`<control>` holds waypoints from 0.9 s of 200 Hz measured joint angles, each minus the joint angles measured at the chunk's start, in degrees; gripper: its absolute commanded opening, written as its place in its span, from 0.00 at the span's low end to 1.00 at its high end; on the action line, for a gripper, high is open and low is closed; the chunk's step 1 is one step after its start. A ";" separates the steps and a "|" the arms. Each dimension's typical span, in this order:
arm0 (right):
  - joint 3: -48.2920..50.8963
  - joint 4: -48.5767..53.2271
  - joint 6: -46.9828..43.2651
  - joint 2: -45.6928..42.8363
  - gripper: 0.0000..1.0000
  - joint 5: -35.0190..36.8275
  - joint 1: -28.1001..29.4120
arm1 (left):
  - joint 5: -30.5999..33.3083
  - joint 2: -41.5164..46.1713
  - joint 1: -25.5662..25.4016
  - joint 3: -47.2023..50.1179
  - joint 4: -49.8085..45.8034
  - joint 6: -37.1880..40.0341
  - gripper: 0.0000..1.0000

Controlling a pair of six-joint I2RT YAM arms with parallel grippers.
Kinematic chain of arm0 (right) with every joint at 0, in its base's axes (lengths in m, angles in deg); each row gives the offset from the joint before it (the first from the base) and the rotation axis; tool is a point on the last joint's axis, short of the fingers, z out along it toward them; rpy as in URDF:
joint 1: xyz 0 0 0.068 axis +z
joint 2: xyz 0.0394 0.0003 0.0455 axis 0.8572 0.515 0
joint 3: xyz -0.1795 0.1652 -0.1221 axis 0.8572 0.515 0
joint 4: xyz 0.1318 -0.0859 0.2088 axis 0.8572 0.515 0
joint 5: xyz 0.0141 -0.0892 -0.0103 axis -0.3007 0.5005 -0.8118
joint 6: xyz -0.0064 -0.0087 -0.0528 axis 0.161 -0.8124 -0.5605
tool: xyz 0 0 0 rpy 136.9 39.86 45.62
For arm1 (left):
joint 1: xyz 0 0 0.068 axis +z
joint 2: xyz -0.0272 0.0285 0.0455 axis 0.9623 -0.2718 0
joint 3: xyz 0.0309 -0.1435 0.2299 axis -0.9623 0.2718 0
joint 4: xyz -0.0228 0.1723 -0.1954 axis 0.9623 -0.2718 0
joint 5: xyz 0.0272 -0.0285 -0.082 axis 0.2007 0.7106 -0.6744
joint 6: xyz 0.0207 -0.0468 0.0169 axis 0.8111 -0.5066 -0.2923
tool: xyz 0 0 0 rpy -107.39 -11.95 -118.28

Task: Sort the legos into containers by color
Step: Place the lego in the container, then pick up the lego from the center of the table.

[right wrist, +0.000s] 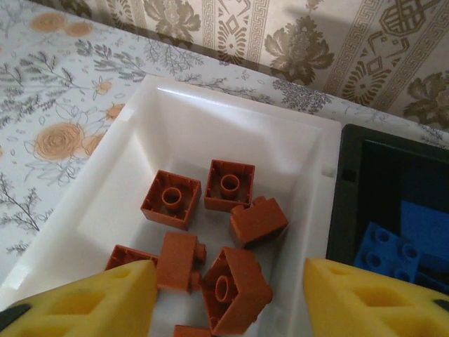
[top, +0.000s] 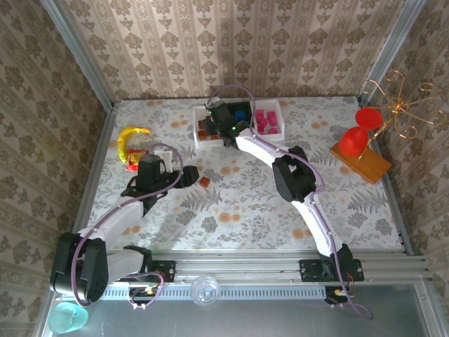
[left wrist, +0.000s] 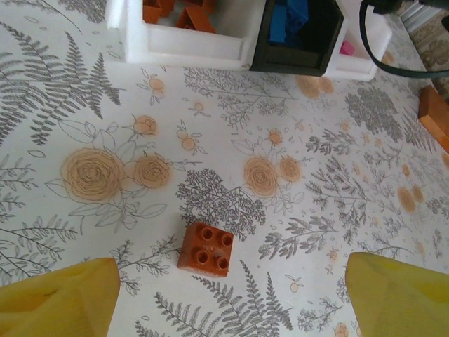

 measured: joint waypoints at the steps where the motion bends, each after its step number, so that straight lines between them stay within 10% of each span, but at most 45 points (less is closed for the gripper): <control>1: 0.04 0.02 0.02 -0.07 0.66 0.00 0.00 | -0.02 -0.07 -0.07 -0.04 -0.02 0.00 0.85; 180: 82.64 -15.06 9.55 -64.41 0.89 -18.69 0.35 | 16.39 -24.15 -13.51 -14.43 -12.02 11.69 0.70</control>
